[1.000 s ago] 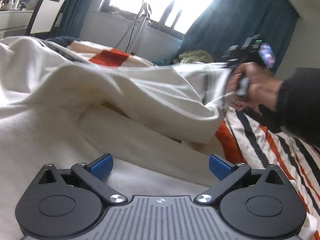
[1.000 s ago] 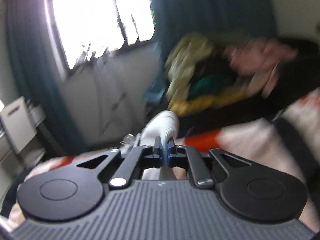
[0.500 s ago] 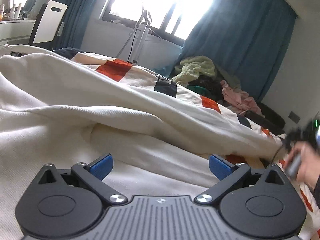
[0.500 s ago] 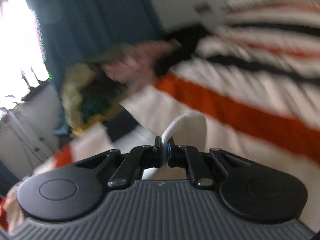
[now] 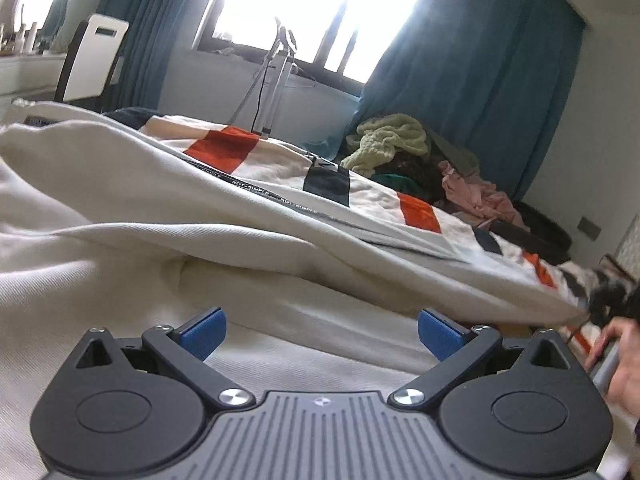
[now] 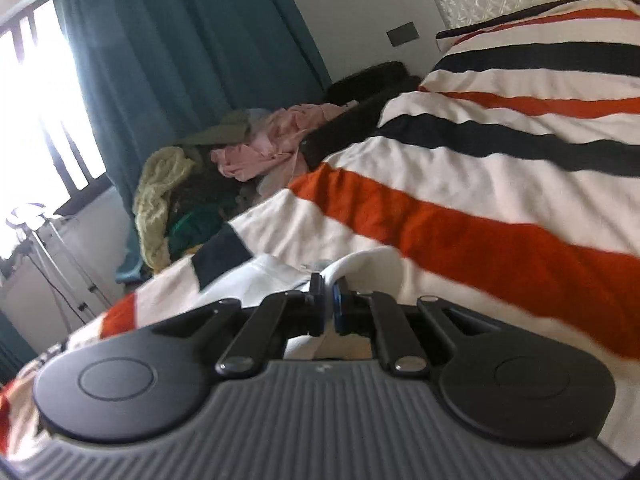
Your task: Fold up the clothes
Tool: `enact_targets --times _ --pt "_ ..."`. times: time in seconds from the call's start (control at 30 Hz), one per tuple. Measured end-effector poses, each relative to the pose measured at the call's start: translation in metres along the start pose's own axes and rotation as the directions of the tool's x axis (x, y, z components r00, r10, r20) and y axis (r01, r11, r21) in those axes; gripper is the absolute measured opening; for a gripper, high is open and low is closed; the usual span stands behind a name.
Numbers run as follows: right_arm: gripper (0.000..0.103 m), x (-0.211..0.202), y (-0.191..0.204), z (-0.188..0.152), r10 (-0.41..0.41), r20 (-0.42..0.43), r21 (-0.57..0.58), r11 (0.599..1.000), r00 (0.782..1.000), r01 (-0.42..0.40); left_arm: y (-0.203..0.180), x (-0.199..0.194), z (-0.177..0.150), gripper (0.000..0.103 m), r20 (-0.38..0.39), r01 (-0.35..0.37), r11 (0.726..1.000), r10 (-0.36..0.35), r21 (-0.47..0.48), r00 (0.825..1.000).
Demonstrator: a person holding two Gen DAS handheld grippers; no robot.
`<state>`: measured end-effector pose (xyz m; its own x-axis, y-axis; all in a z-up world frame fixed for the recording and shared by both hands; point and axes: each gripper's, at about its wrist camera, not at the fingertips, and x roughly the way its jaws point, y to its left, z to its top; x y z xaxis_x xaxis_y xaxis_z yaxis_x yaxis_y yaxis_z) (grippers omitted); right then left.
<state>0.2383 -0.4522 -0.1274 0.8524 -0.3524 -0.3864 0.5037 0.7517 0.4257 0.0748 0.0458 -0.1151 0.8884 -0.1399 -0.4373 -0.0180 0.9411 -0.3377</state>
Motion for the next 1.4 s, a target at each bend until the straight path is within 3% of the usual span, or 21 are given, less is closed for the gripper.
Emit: enact_targets --times 0.13,0.3,0.37,0.43,0.5,0.6,0.73,0.87,1.07,1.1,1.2,1.3,1.4 --pt "0.007 0.007 -0.032 -0.016 -0.017 -0.063 -0.041 0.999 0.998 0.014 0.004 -0.001 0.004 0.103 0.012 0.009 1.0 -0.009 -0.028 1.0" --pt "0.011 -0.01 -0.032 -0.015 0.021 -0.098 -0.046 0.999 0.995 -0.026 0.004 0.0 0.009 0.103 0.008 0.008 1.0 -0.008 -0.025 1.0" --pt "0.023 -0.022 -0.03 -0.01 0.018 -0.108 -0.05 0.998 0.994 -0.024 0.005 -0.001 0.01 0.103 0.007 0.015 0.999 -0.015 -0.028 1.0" --pt "0.063 -0.04 -0.031 -0.006 0.034 -0.111 -0.028 0.999 0.993 -0.037 0.008 -0.003 0.012 0.103 0.0 0.029 0.999 -0.029 -0.043 1.0" --pt "0.071 -0.061 -0.037 -0.006 0.08 -0.091 0.015 0.997 0.993 -0.079 0.013 -0.005 0.014 0.103 -0.008 0.053 0.996 -0.053 -0.067 0.999" --pt "0.071 -0.081 -0.048 -0.012 0.153 -0.103 0.099 0.985 0.983 -0.143 0.028 -0.002 0.02 0.102 -0.038 0.081 0.983 -0.089 -0.166 0.995" --pt "0.065 -0.076 -0.06 -0.02 0.224 -0.177 0.282 0.944 0.958 -0.169 0.053 0.007 0.032 0.091 -0.068 0.086 0.946 -0.112 -0.313 0.991" --pt "0.057 -0.059 -0.067 -0.03 0.294 -0.187 0.445 0.876 0.937 -0.186 0.082 0.027 0.044 0.083 -0.1 0.076 0.873 -0.141 -0.482 0.985" --pt "0.046 -0.012 -0.062 -0.033 0.283 -0.218 0.421 0.891 0.934 -0.171 0.123 0.06 0.044 0.067 -0.062 0.06 0.765 -0.13 -0.641 0.99" --pt "0.039 -0.004 -0.062 -0.032 0.283 -0.221 0.412 0.894 0.933 -0.173 0.128 0.064 0.044 0.063 -0.046 0.071 0.741 -0.136 -0.667 0.99" --pt "0.031 0.02 -0.065 -0.031 0.274 -0.222 0.433 0.888 0.936 -0.158 0.138 0.073 0.041 0.045 -0.011 0.085 0.69 -0.134 -0.718 0.991" --pt "0.019 0.038 -0.071 -0.031 0.26 -0.206 0.484 0.865 0.943 -0.133 0.142 0.085 0.042 0.018 -0.028 0.074 0.69 -0.135 -0.72 0.99" --pt "0.008 0.048 -0.072 -0.031 0.269 -0.184 0.518 0.844 0.945 -0.14 0.141 0.086 0.045 0.009 -0.028 0.073 0.713 -0.129 -0.698 0.991"
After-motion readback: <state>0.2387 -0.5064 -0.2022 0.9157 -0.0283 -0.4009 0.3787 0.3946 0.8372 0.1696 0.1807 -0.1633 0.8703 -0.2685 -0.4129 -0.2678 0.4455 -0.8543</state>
